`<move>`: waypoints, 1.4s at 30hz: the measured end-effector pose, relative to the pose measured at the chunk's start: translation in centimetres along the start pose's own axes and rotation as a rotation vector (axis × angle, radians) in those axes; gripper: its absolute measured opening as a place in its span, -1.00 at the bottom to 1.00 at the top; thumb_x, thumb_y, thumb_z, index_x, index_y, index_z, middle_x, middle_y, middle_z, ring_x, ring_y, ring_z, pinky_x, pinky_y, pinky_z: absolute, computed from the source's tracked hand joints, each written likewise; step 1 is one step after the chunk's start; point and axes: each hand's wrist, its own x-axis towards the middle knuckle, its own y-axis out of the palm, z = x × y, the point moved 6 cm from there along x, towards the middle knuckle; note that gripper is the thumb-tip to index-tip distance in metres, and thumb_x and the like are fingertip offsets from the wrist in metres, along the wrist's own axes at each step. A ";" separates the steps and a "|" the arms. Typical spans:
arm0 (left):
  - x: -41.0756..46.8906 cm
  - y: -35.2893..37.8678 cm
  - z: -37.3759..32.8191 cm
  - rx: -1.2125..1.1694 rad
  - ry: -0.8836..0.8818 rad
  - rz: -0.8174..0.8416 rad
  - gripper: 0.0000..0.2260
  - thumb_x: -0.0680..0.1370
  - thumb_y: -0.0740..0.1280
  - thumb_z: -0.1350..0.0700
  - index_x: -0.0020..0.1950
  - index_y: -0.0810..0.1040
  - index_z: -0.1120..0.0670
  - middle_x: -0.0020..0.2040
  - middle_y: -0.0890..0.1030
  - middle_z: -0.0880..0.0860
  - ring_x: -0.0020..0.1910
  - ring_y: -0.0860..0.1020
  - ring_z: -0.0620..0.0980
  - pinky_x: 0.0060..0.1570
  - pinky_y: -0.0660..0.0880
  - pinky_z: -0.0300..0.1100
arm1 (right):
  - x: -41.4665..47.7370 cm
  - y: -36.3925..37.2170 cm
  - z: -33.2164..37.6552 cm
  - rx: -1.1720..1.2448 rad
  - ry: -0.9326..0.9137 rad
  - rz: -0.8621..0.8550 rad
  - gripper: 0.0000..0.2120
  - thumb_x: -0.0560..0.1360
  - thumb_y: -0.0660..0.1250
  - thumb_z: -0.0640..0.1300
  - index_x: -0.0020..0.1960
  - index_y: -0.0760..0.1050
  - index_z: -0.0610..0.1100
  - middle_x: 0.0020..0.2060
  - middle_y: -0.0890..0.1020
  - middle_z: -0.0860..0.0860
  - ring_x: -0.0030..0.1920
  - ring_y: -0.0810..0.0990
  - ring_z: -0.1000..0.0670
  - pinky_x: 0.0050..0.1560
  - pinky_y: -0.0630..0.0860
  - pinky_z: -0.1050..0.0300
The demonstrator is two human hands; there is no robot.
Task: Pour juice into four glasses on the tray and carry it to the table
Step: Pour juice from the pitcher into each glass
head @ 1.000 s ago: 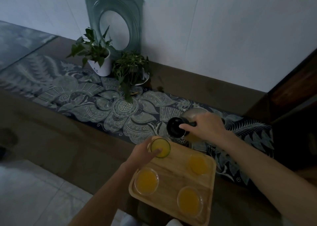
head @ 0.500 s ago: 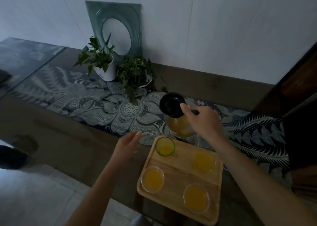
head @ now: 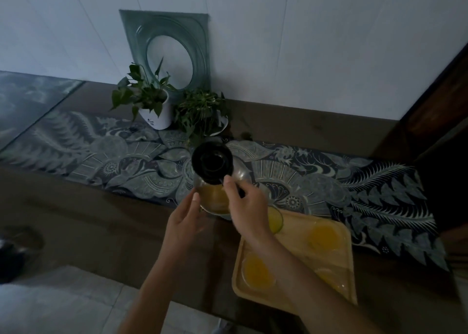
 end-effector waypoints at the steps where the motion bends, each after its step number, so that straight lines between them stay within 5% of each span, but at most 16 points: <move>1: 0.3 -1.1 0.2 0.002 -0.020 -0.008 -0.80 0.68 0.22 -0.10 0.16 0.62 -0.26 0.01 0.75 -0.11 0.01 0.72 -0.08 -0.18 0.61 -0.22 | -0.6 1.3 -0.1 0.022 0.008 -0.006 -0.64 0.65 0.23 0.17 -0.26 0.52 0.06 -0.44 0.51 0.11 -0.39 0.50 0.10 -0.37 0.34 0.24; 4: 1.3 -3.9 1.5 0.014 -0.081 -0.013 -0.75 0.65 0.20 -0.20 0.10 0.67 -0.27 -0.01 0.75 -0.07 -0.01 0.72 -0.09 -0.16 0.62 -0.16 | -2.3 4.8 -1.0 0.097 0.062 -0.015 -0.70 0.65 0.23 0.11 -0.25 0.47 0.13 -0.41 0.52 0.16 -0.35 0.52 0.13 -0.30 0.40 0.27; 8: 2.1 -6.4 3.4 0.040 -0.137 -0.021 -0.71 0.63 0.22 -0.23 0.18 0.67 -0.19 0.00 0.75 -0.05 0.04 0.71 -0.05 0.01 0.64 0.04 | -4.4 8.8 -3.9 0.157 0.233 0.028 -0.74 0.65 0.24 0.09 -0.11 0.54 -0.02 -0.31 0.58 0.03 -0.21 0.62 -0.06 -0.10 0.57 -0.11; 12: 2.4 -7.9 5.9 0.050 -0.200 -0.007 -0.70 0.65 0.24 -0.16 -0.01 0.74 -0.10 -0.10 0.76 0.06 -0.10 0.72 0.05 -0.09 0.61 0.02 | -6.5 11.2 -6.5 0.204 0.390 0.055 -0.80 0.64 0.26 0.09 0.01 0.60 0.04 -0.13 0.67 0.12 -0.08 0.62 0.19 -0.06 0.48 0.22; 15: 2.2 -8.7 7.4 0.078 -0.227 -0.002 -0.70 0.65 0.23 -0.14 -0.02 0.72 -0.06 -0.14 0.76 0.00 -0.20 0.72 -0.12 -0.31 0.61 -0.25 | -7.7 12.2 -8.0 0.223 0.521 0.061 -0.80 0.64 0.27 0.10 0.05 0.60 0.02 -0.03 0.69 0.09 0.00 0.63 0.15 0.08 0.53 0.13; 19: 2.3 -9.4 8.5 0.210 -0.214 0.013 -0.69 0.67 0.20 -0.14 -0.14 0.68 -0.34 -0.22 0.73 -0.15 -0.24 0.69 -0.23 -0.15 0.58 -0.09 | -9.1 13.0 -9.0 0.232 0.591 0.072 -0.79 0.63 0.29 0.09 0.08 0.59 -0.02 0.02 0.68 0.03 0.03 0.63 0.10 0.07 0.54 0.15; 21: 2.3 -9.7 9.3 0.231 -0.227 0.035 -0.71 0.67 0.18 -0.18 -0.11 0.68 -0.35 -0.17 0.74 -0.09 -0.14 0.71 -0.13 -0.04 0.60 -0.02 | -9.9 13.6 -9.6 0.238 0.631 0.082 -0.80 0.62 0.31 0.09 0.09 0.59 -0.01 0.03 0.68 0.03 0.04 0.62 0.10 0.02 0.51 0.20; 27: 2.4 -9.8 10.7 0.260 -0.259 0.051 -0.71 0.66 0.18 -0.21 0.14 0.67 -0.19 -0.10 0.74 -0.02 -0.16 0.69 -0.12 -0.24 0.53 -0.21 | -10.9 14.5 -10.7 0.245 0.674 0.052 -0.84 0.59 0.38 0.05 0.08 0.61 -0.02 0.00 0.70 0.04 0.02 0.65 0.09 0.02 0.54 0.17; 30: 2.6 -9.7 11.1 0.232 -0.238 0.085 -0.74 0.68 0.20 -0.15 0.19 0.60 -0.07 0.06 0.68 -0.01 -0.03 0.65 -0.07 -0.12 0.56 -0.15 | -10.8 14.9 -10.5 0.242 0.659 0.053 -0.84 0.58 0.39 0.05 0.06 0.61 -0.01 -0.03 0.70 0.04 -0.03 0.65 0.13 -0.07 0.52 0.26; 37: 3.5 -9.5 11.8 0.231 -0.222 0.123 -0.70 0.69 0.18 -0.12 0.34 0.54 -0.06 0.21 0.64 0.06 0.18 0.62 0.11 0.14 0.57 0.07 | -10.2 15.3 -10.2 0.253 0.637 0.044 -0.81 0.58 0.38 0.07 0.07 0.61 -0.03 -0.02 0.70 0.02 0.02 0.65 0.07 0.12 0.58 0.04; 42: 4.0 -9.2 11.7 0.287 -0.192 0.131 -0.62 0.70 0.15 -0.15 0.37 0.53 0.04 0.14 0.64 0.07 0.06 0.61 0.06 -0.05 0.55 -0.15 | -9.8 15.1 -10.0 0.253 0.632 0.033 -0.83 0.58 0.36 0.09 0.07 0.60 0.03 -0.02 0.69 0.08 0.02 0.63 0.12 0.01 0.51 0.20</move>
